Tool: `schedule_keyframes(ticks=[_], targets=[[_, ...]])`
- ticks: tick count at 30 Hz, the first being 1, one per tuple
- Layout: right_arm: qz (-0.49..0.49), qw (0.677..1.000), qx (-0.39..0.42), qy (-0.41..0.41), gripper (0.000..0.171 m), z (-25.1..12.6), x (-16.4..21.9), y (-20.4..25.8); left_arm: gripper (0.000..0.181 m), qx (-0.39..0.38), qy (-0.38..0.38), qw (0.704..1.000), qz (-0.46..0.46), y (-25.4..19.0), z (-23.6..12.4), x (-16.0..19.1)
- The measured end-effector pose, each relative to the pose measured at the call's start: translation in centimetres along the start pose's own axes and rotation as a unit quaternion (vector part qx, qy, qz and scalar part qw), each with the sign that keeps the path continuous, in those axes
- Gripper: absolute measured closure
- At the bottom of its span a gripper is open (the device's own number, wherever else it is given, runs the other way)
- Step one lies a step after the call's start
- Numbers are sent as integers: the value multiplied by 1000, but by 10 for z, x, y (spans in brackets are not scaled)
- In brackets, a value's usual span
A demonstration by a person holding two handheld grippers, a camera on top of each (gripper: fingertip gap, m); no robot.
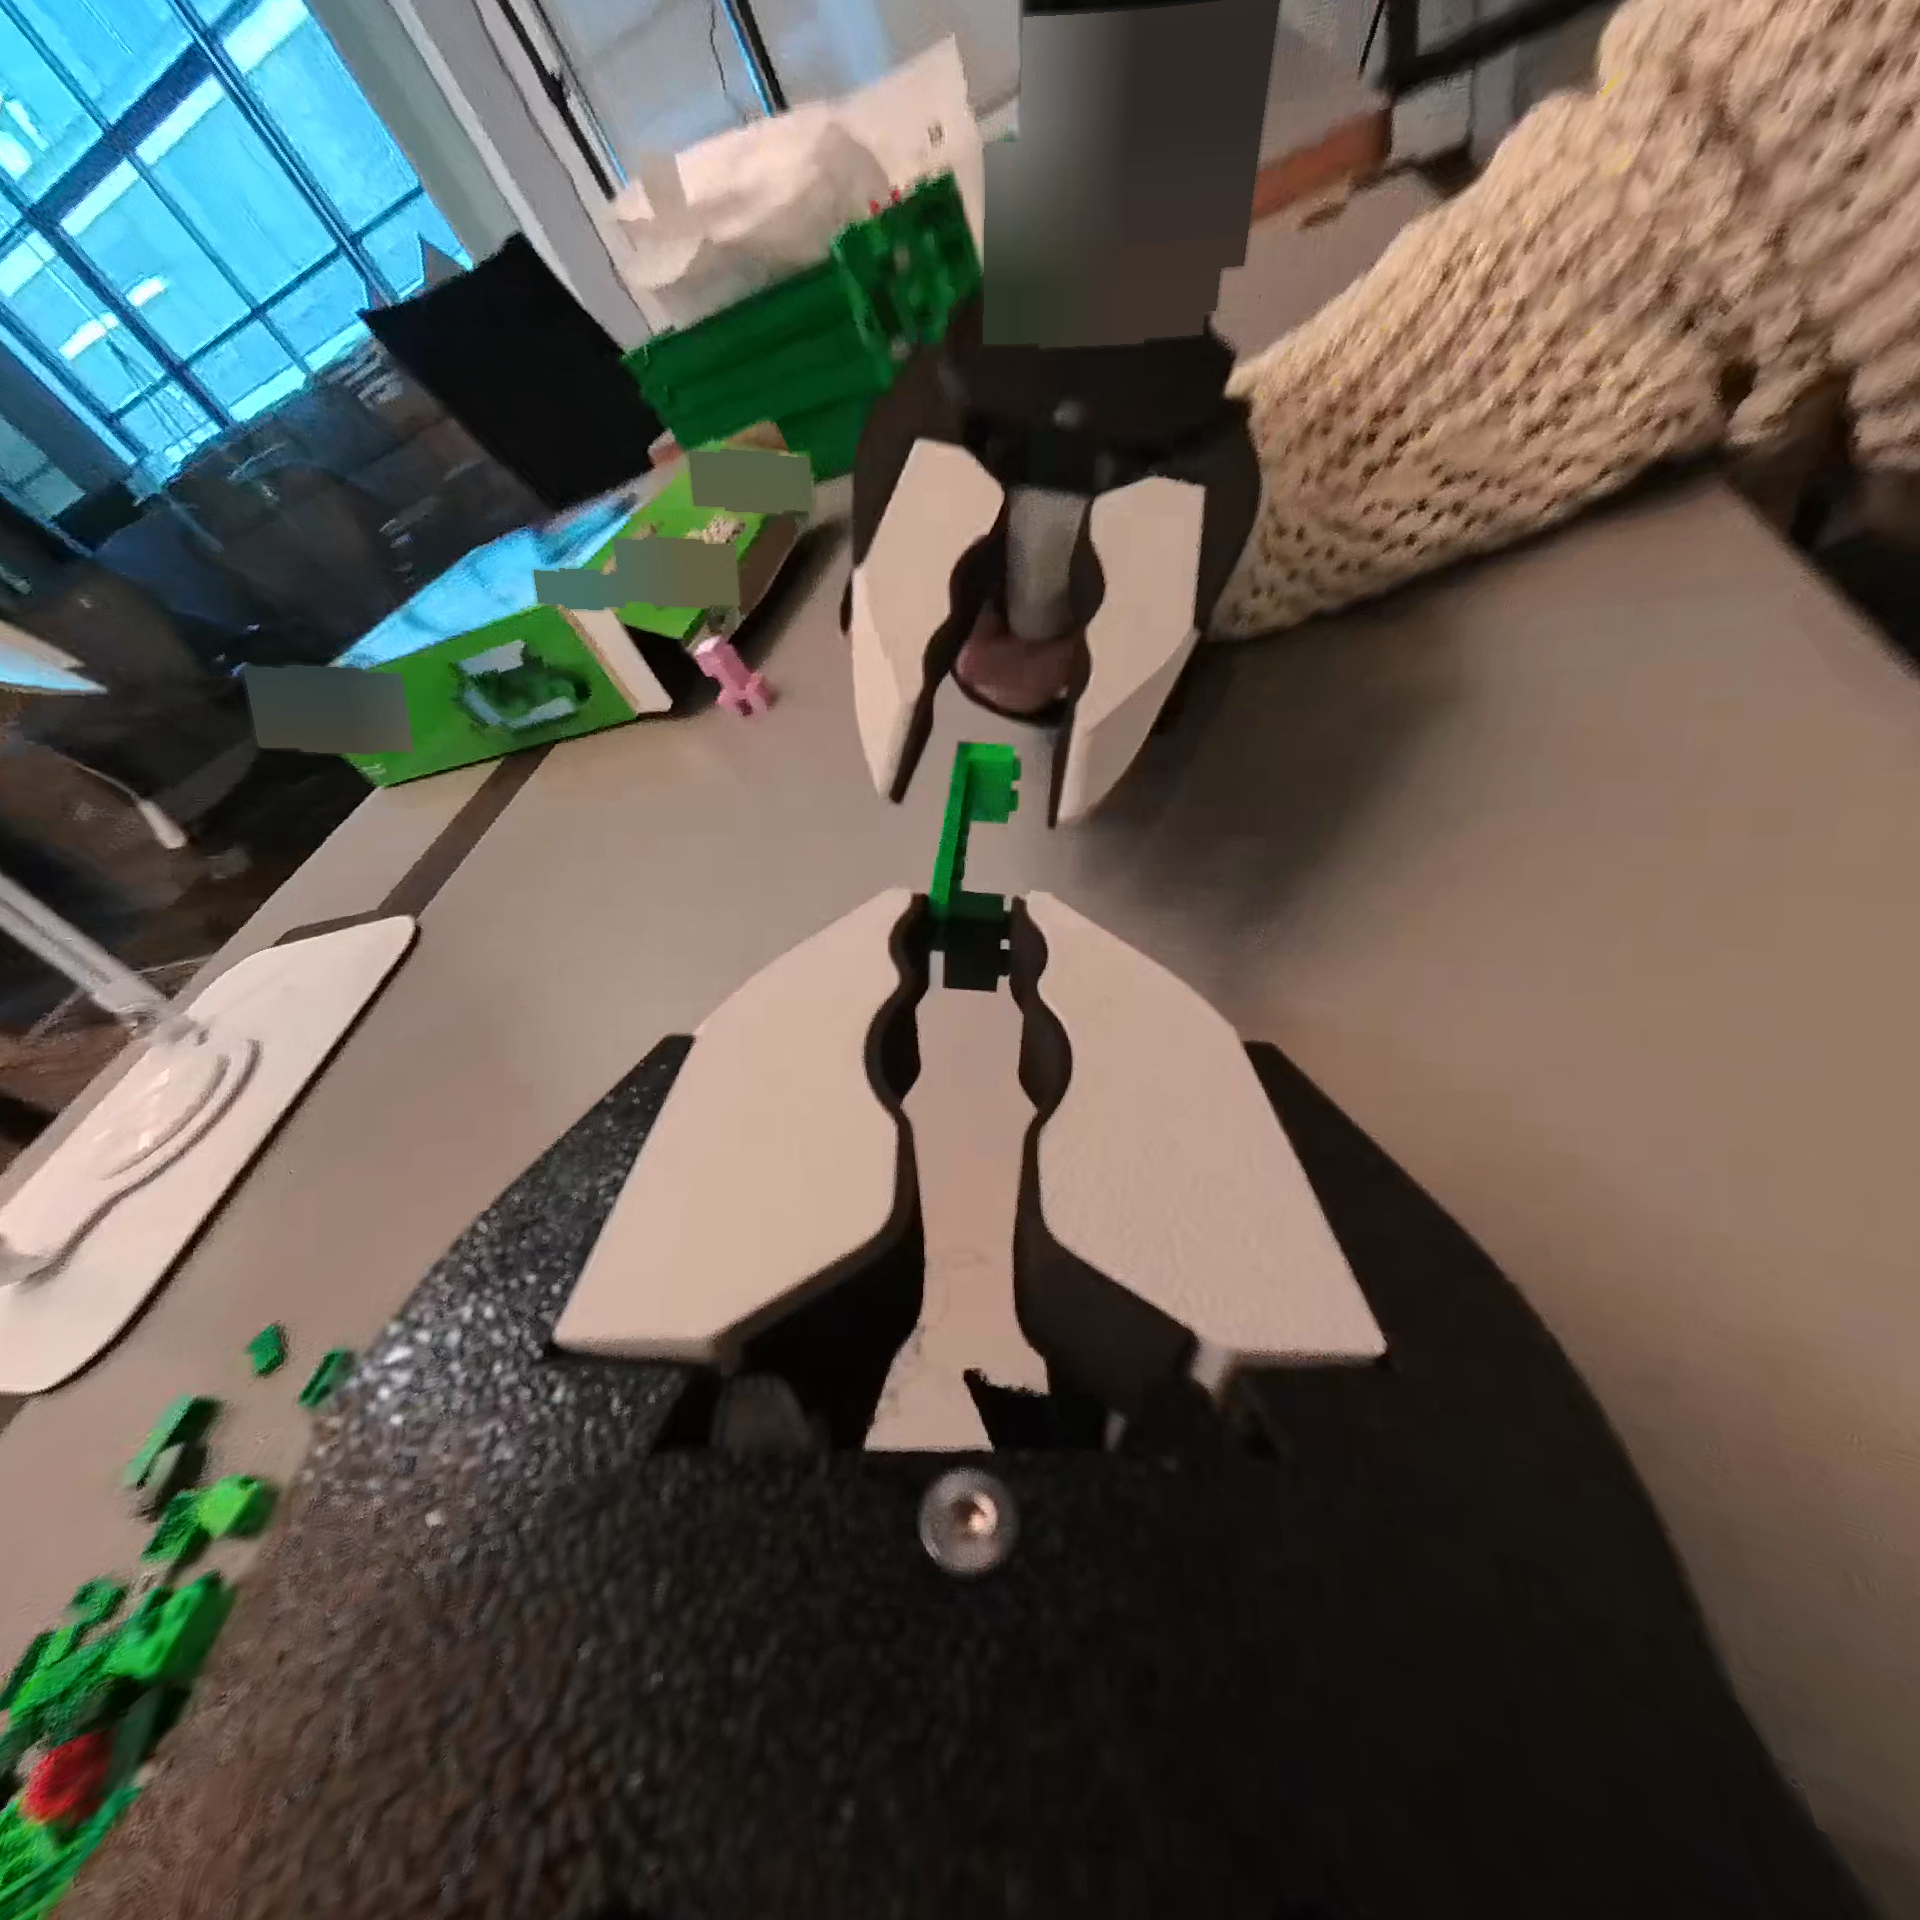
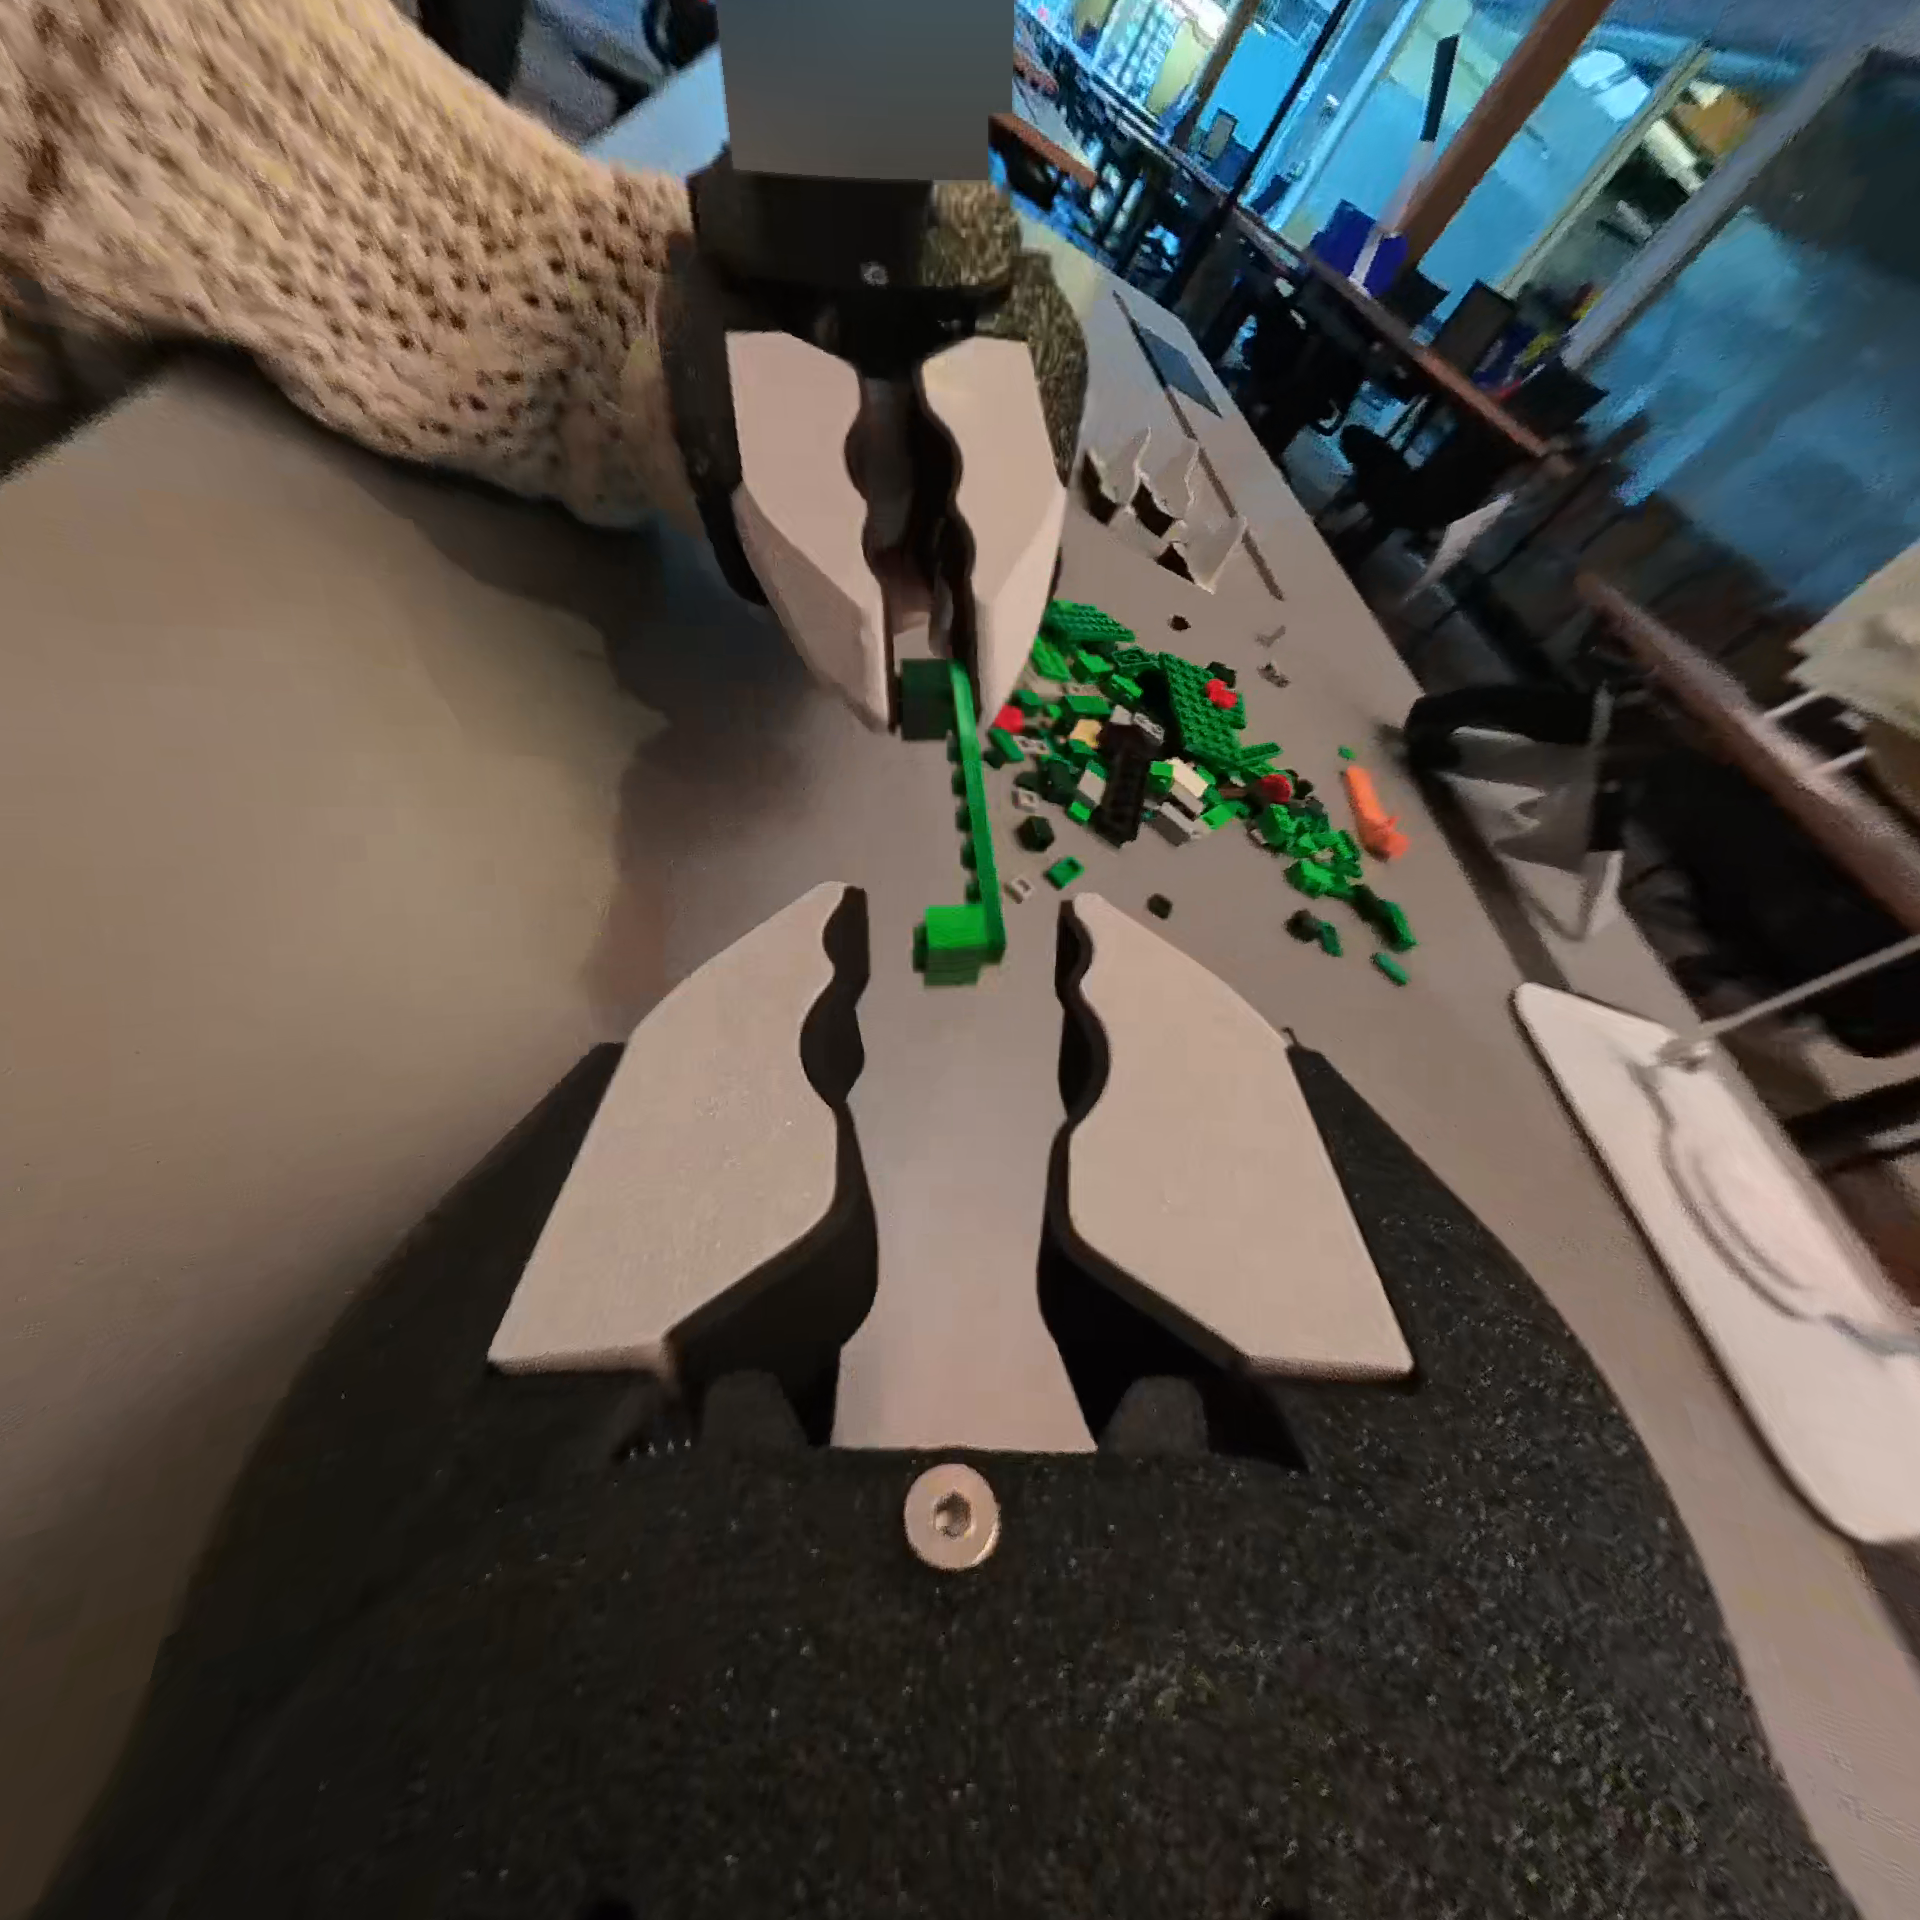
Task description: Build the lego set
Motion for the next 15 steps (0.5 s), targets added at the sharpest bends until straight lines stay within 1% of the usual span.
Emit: schedule_keyframes(ticks=[3, 5, 8, 12, 14, 15], targets=[[24, 999, -31, -37, 155, -4, -4, 3, 167, 11, -17, 1000, -24, -2, -1, -3], [30, 998, -40, -48, 156, -5, -7, 5, 167, 16, -26, 999, -37, -1, -1, -5], [31, 998, -45, -39, 156, -5, -7, 5, 167, 14, -35, 998, -45, -1, -2, -8], [44, 997, -50, -34, 156, -5, -7, 4, 167, 12, -27, 998, -55, 0, -1, -7], [95, 993, -52, -46, 156, -5, -7, -2, 167, -6, -19, 998, -61, 5, 1, -7], [140, 987, -60, -57, 156, -5, -8, -5, 158, -23, -19, 998, -47, 8, 2, -7]])
Point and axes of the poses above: each gripper's, where its closed fingertips meet, z out along the fingers, x out of its underside, y = z × x across the jaws, the point moved 1 cm from there along -z, back along the fingers, and after that the axes turned 15 degrees about -x, right-handed, at the moved point
